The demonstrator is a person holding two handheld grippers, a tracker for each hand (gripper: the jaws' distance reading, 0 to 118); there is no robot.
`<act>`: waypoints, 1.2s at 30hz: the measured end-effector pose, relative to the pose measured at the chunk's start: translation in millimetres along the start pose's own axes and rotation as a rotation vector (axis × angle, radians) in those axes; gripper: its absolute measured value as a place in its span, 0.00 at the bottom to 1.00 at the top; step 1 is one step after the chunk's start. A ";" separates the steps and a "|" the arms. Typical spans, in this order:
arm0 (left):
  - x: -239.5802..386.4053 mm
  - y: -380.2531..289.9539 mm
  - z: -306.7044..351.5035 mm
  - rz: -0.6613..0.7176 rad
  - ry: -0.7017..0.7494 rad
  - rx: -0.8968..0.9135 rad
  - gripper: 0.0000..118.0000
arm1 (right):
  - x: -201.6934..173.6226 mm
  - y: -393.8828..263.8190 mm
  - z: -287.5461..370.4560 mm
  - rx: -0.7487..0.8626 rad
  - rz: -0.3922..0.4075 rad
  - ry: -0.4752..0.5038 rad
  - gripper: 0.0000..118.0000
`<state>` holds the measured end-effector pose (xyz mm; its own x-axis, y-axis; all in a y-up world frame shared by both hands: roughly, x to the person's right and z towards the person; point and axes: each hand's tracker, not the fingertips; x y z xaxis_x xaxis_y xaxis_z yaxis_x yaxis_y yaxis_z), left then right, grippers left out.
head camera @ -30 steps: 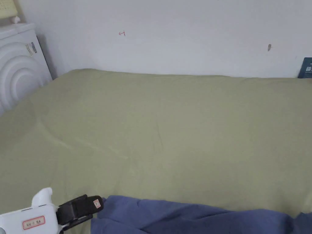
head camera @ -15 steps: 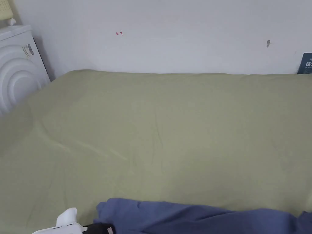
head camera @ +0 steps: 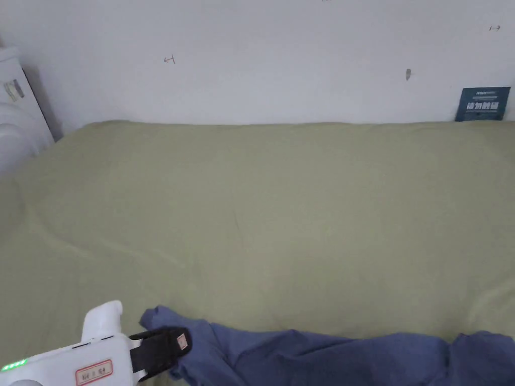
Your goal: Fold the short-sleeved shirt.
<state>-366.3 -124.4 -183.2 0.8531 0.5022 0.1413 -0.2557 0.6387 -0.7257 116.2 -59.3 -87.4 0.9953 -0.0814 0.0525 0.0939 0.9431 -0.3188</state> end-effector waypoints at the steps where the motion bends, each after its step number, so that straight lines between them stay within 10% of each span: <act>1: 14.9 0.9 -2.7 -0.048 -0.020 -0.005 0.11 | 1.0 0.8 0.7 0.003 -0.002 0.000 0.00; 8: 111.9 -17.0 -61.0 -0.323 -0.134 -0.144 0.11 | 6.6 0.8 6.4 0.013 -0.014 0.000 0.00; 15: 140.9 -56.9 -135.8 -0.302 -0.165 -0.282 0.11 | 14.6 -2.2 10.2 0.008 -0.024 -0.010 0.00; 17: 136.9 -64.6 -152.0 -0.287 -0.141 -0.308 0.28 | 17.8 -3.4 9.7 0.000 -0.030 -0.013 0.00; 19: 127.0 -68.2 -162.1 -0.200 -0.122 -0.322 0.68 | 20.4 -5.1 9.1 -0.009 -0.035 -0.017 0.00; 23: 104.5 -62.8 -153.6 0.037 -0.183 -0.285 0.69 | 22.5 -7.6 9.9 -0.022 -0.039 -0.018 0.00; 27: 85.3 -47.8 -120.9 0.189 -0.248 -0.099 0.58 | 21.6 -9.1 9.9 -0.032 -0.041 -0.010 0.00; 30: 74.0 -42.8 -121.0 0.213 -0.169 -0.053 0.01 | 17.5 -9.9 7.8 -0.037 -0.032 0.002 0.00; 36: 66.4 -63.5 -152.2 0.275 -0.212 -0.106 0.00 | 9.8 -9.8 11.5 -0.037 -0.022 0.033 0.00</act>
<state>-224.3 -220.4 -230.2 0.6427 0.7638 0.0598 -0.4044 0.4045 -0.8203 124.7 -65.6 -72.9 0.9931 -0.1135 0.0287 0.1162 0.9286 -0.3525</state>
